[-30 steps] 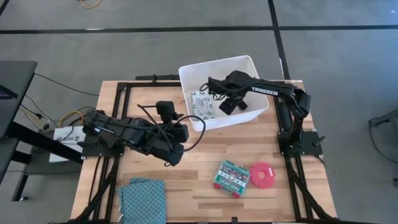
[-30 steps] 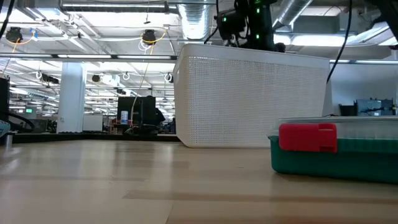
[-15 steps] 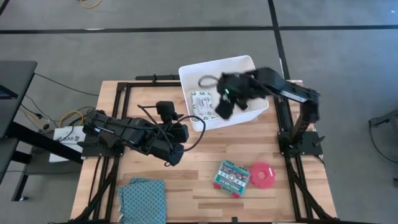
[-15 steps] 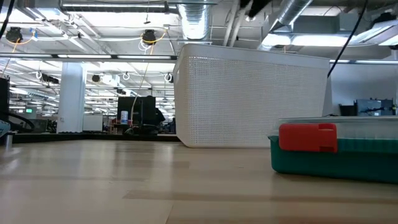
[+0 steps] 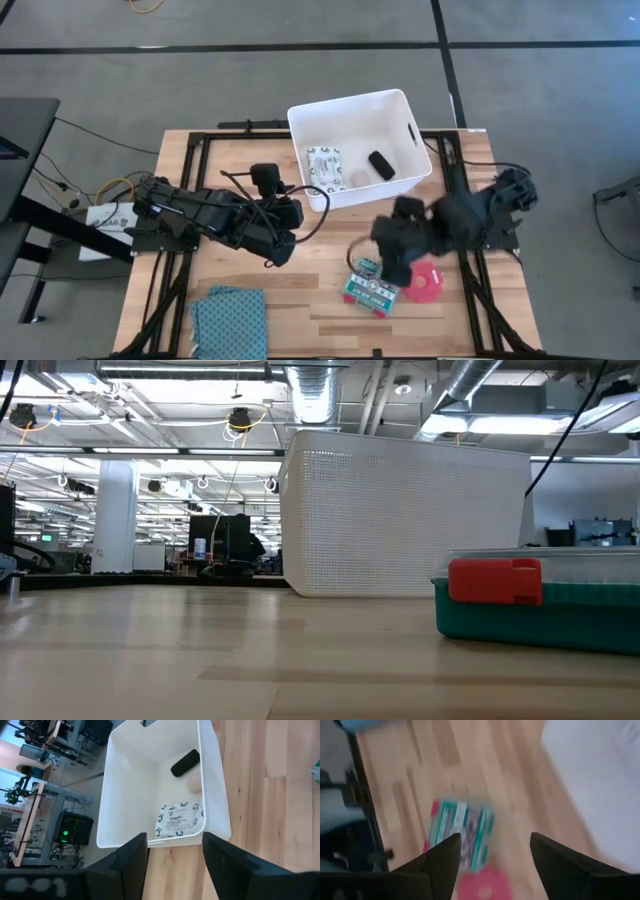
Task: Pick & place medical supplies in basket/bin
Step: Put the red pill organizer into the white bin
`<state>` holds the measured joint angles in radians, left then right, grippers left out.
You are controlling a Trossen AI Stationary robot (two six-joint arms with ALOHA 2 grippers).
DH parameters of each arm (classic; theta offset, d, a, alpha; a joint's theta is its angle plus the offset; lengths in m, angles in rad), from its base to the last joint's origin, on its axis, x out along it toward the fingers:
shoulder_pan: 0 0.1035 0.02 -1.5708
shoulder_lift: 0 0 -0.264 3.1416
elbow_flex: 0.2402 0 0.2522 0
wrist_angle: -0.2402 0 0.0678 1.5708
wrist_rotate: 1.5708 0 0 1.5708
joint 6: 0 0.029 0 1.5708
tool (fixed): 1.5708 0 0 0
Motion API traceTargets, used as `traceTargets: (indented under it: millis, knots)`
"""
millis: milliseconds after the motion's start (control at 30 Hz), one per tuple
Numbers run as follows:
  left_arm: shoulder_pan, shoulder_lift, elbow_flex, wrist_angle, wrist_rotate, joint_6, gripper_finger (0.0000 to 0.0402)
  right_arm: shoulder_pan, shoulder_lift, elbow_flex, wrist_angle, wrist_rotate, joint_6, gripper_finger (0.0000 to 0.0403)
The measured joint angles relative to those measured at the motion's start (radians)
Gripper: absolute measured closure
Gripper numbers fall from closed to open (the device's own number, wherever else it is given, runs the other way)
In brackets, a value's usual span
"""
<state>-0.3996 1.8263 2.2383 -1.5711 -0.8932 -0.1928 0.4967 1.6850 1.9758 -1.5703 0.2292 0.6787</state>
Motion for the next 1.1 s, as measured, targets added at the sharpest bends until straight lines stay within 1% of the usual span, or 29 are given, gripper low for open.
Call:
traceTargets:
  millis: [267, 367, 433, 533, 667, 833, 967, 1100]
  knots:
    - [0.000, 0.000, 0.000, 0.000, 0.001, -0.020, 0.0219, 0.174, -0.063, -0.383, -0.002, -0.134, 0.370, 0.0171]
    - [0.000, 0.000, 0.000, 0.000, 0.001, -0.036, 0.0219, 0.224, -0.082, -0.524, 0.003, -0.244, 0.447, 0.0170]
    - [0.000, 0.000, 0.000, 0.000, 0.001, -0.039, 0.0219, 0.240, -0.091, -0.610, 0.020, -0.299, 0.477, 0.0168]
    - [0.000, 0.000, 0.000, 0.000, 0.001, -0.040, 0.0219, 0.248, -0.106, -0.720, 0.079, -0.354, 0.477, 0.0167]
    - [0.000, 0.000, 0.000, 0.000, 0.000, -0.040, 0.0219, 0.236, -0.124, -0.831, 0.164, -0.359, 0.466, 0.0167]
    - [0.000, 0.000, 0.000, 0.000, 0.000, -0.040, 0.0219, 0.202, -0.130, -0.927, 0.297, -0.357, 0.465, 0.0167]
    - [0.000, 0.000, 0.000, 0.000, 0.000, -0.047, 0.0219, 0.181, -0.127, -0.998, 0.394, -0.357, 0.421, 0.0167]
    - [0.000, 0.000, 0.000, 0.000, 0.000, -0.055, 0.0219, 0.158, -0.127, -1.050, 0.436, -0.357, 0.412, 0.0167]
